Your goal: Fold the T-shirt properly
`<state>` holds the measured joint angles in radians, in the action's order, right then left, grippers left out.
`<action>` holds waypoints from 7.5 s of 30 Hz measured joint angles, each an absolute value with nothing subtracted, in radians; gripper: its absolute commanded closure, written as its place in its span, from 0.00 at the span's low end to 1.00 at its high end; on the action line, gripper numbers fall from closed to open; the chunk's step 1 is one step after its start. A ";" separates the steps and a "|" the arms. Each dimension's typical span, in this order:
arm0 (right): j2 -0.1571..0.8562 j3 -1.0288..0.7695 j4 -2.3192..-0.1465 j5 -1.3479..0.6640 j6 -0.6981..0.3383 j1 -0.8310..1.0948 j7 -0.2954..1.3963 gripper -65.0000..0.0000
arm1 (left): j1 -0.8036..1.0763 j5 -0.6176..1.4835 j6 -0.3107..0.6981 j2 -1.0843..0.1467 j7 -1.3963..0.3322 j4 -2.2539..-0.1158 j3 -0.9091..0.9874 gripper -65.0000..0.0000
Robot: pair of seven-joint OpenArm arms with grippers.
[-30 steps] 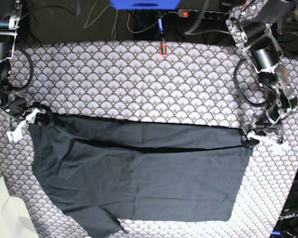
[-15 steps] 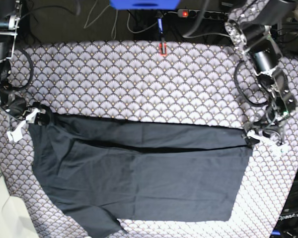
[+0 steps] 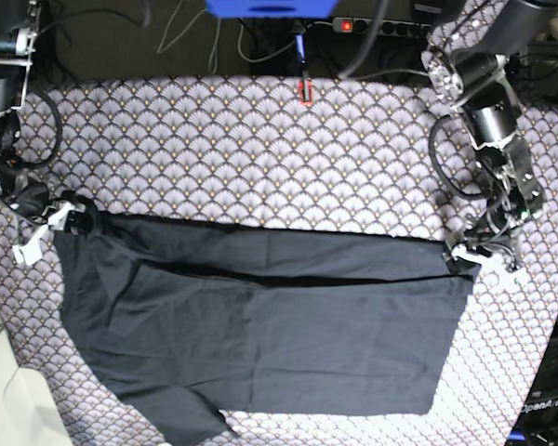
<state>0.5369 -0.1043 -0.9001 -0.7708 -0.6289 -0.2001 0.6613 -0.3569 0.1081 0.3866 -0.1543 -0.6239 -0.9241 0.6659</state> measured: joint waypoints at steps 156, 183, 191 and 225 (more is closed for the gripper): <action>0.396 -0.527 -1.284 -0.743 -0.702 0.045 1.114 0.46 | 0.019 0.131 0.389 -0.129 -0.885 -1.381 0.673 1.00; 0.386 -0.529 -1.202 -0.767 -0.701 0.039 1.090 1.00 | 0.016 0.135 0.389 -0.129 -0.891 -1.381 0.675 1.00; 0.441 -0.530 -1.272 -0.762 -0.702 0.096 1.194 1.00 | 0.067 0.133 0.397 -0.126 -1.006 -1.483 0.670 1.00; 0.459 -0.534 -1.308 -0.827 -0.703 0.255 1.108 0.80 | 0.144 0.118 0.397 -0.166 -1.138 -1.615 0.666 0.58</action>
